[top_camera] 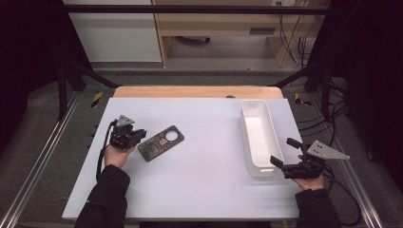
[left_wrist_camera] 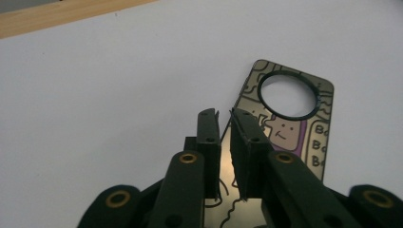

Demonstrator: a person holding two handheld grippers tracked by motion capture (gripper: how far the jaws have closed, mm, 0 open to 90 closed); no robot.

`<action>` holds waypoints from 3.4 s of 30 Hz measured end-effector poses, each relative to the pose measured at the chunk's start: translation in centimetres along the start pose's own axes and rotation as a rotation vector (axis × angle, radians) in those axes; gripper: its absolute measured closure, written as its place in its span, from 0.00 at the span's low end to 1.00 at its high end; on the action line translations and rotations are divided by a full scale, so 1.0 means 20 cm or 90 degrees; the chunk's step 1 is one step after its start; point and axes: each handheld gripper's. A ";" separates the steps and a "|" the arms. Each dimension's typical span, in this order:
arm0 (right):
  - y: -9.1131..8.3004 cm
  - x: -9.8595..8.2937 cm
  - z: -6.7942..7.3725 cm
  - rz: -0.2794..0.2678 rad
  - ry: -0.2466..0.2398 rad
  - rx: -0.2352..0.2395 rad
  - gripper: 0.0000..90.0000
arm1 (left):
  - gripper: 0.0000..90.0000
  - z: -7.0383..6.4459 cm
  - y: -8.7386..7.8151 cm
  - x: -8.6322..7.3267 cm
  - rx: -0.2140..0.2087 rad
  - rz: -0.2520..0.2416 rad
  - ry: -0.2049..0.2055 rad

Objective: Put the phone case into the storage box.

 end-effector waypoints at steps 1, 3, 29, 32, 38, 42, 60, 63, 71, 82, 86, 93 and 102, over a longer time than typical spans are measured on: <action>0.00 0.00 0.00 0.000 0.000 0.000 0.00 | 0.91 0.00 0.00 0.00 0.000 0.000 0.000; 0.00 0.00 0.00 0.000 -0.002 -0.001 0.00 | 0.93 0.01 0.03 0.00 0.008 0.019 0.001; 0.00 0.00 0.00 0.002 -0.003 0.000 0.00 | 0.99 0.06 0.16 -0.04 0.027 0.110 0.003; 0.00 0.00 0.00 0.001 -0.002 0.001 0.00 | 0.99 0.06 0.16 -0.04 0.022 0.111 0.003; 0.00 0.00 0.00 0.003 -0.003 0.000 0.00 | 0.99 0.04 0.15 -0.05 0.001 0.116 0.017; 0.00 0.00 0.00 0.002 -0.004 0.000 0.00 | 0.99 0.01 0.14 -0.05 -0.004 0.121 0.038; -0.01 0.00 0.00 -0.001 0.002 0.002 0.00 | 0.97 -0.08 0.01 0.02 -0.025 0.047 0.064; -0.01 0.00 0.00 -0.001 0.000 0.001 0.00 | 0.95 -0.10 -0.03 0.04 -0.033 0.030 0.073; -0.01 0.00 0.00 -0.002 -0.001 0.001 0.00 | 0.76 -0.16 -0.11 0.11 -0.055 -0.011 0.088; -0.01 0.00 0.00 -0.002 -0.003 0.001 0.00 | 0.28 -0.21 -0.14 0.21 -0.044 -0.007 0.094; -0.02 0.00 0.00 -0.003 -0.003 0.001 0.00 | 0.17 -0.23 -0.14 0.23 -0.048 -0.012 0.101; -0.02 0.01 0.00 -0.003 -0.003 0.002 0.00 | 0.04 -0.25 -0.12 0.28 -0.053 0.018 0.126; -0.02 0.01 0.00 -0.005 -0.004 0.002 0.00 | 0.01 -0.27 -0.06 0.31 -0.052 0.061 0.159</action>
Point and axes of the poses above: each handheld gripper's, and its own axes: y roughly forward along the jaws, x roughly out of its top, z roughly to its left, and after that the axes turned 13 degrees about z, right-handed
